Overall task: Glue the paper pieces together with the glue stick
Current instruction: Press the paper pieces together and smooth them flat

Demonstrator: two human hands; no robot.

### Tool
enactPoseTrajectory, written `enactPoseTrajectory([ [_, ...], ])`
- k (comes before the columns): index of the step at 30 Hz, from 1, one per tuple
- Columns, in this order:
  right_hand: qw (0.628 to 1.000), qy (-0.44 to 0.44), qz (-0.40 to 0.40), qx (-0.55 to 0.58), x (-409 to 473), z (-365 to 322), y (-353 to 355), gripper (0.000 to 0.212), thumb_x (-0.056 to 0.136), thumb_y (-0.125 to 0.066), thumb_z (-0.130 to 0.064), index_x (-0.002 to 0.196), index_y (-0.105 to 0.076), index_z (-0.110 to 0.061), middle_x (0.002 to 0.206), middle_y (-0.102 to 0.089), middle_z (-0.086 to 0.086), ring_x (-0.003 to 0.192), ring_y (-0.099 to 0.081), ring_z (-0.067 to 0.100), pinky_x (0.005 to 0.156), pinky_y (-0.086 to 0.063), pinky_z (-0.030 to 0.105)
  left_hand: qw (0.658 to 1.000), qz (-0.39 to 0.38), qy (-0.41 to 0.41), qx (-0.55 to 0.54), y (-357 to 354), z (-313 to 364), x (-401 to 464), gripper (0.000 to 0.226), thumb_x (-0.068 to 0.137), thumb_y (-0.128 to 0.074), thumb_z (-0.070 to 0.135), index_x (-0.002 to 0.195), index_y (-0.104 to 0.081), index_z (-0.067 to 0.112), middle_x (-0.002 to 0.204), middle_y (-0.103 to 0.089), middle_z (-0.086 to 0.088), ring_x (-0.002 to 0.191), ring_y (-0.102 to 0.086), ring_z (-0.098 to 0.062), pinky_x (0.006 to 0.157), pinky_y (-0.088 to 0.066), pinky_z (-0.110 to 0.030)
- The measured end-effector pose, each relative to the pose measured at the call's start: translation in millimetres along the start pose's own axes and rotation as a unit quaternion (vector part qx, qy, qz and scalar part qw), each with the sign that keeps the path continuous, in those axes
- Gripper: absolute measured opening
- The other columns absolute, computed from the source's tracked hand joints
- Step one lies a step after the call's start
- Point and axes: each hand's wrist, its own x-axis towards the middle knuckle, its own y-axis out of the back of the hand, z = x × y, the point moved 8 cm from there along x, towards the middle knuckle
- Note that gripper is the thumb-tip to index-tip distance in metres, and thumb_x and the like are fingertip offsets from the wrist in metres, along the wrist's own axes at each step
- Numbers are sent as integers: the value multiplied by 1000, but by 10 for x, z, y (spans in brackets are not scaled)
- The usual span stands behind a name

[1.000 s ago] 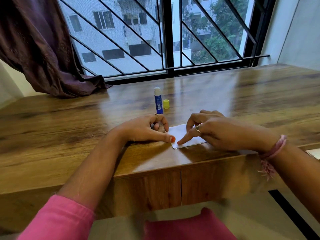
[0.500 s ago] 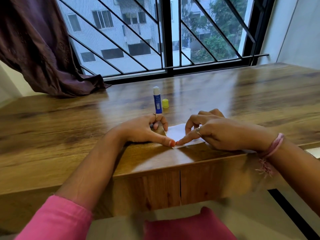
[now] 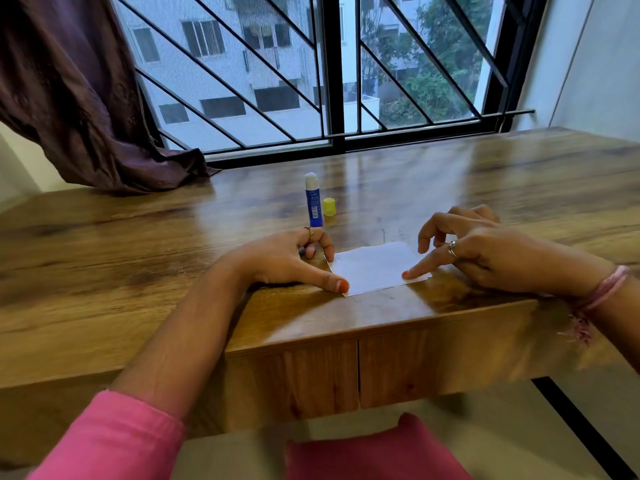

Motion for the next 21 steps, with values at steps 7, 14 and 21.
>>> enactPoseTrajectory([
  [7, 998, -37, 15, 49, -40, 80, -13, 45, 87, -36, -26, 110, -58, -57, 102, -50, -22, 91, -44, -4, 81, -30, 31, 1000, 1, -1, 12, 5, 0, 7, 48, 66, -81, 38, 103, -58, 19, 78, -43, 2, 63, -39, -7, 55, -38, -16],
  [14, 985, -79, 37, 150, -25, 80, -45, 35, 94, -38, -28, 112, -59, -50, 108, -51, -21, 101, -53, 0, 90, -42, 41, 1000, 11, -18, 19, 32, 22, 3, 50, 63, -82, 39, 102, -56, 19, 76, -42, 3, 62, -40, -6, 45, -36, -6],
  [21, 988, -112, -1, 109, -72, 25, -59, 47, 87, -43, -24, 113, -52, -62, 106, -46, -27, 103, -44, 2, 98, -31, 47, 1000, 25, -5, 4, 75, -51, 24, 60, 55, -86, 46, 104, -56, 27, 84, -52, 3, 75, -49, -12, 73, -48, -36],
])
